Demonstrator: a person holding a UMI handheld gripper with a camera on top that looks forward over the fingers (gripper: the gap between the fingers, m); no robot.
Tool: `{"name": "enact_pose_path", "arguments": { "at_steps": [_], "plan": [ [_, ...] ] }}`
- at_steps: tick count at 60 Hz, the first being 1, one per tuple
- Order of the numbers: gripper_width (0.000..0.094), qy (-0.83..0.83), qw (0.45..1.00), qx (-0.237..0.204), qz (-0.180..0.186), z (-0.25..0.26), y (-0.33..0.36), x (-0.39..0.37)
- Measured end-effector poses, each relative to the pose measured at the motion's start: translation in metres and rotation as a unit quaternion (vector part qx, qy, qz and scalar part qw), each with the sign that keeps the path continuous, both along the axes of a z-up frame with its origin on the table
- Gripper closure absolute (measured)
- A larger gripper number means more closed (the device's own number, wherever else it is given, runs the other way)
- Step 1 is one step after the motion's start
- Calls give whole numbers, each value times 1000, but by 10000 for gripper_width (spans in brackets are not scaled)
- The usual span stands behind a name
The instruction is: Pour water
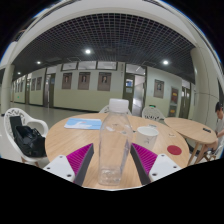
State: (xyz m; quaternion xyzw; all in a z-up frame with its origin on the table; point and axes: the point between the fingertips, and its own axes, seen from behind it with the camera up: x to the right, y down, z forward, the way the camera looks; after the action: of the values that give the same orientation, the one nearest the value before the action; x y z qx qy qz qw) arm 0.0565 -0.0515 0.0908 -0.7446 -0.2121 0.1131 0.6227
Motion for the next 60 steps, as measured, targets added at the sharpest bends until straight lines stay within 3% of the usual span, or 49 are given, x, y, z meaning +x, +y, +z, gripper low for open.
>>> {"name": "enact_pose_path", "arguments": {
  "at_steps": [3,7,17,27,34,39,53,60],
  "plan": [
    [207,7,1000,3,-2,1,7,-6],
    [448,10,1000,-2,-16,-4,19,-6],
    [605,37,999,-10,-34,-4,19,-4],
    [620,122,991,-56,-7,3,28,-30],
    [621,269,957,-104,11,41,55,-67],
    [622,404,900,-161,35,80,63,-92],
    [625,653,699,-292,13,84,134,-73],
    [623,715,611,-341,-7,94,122,-80]
  ]
}}
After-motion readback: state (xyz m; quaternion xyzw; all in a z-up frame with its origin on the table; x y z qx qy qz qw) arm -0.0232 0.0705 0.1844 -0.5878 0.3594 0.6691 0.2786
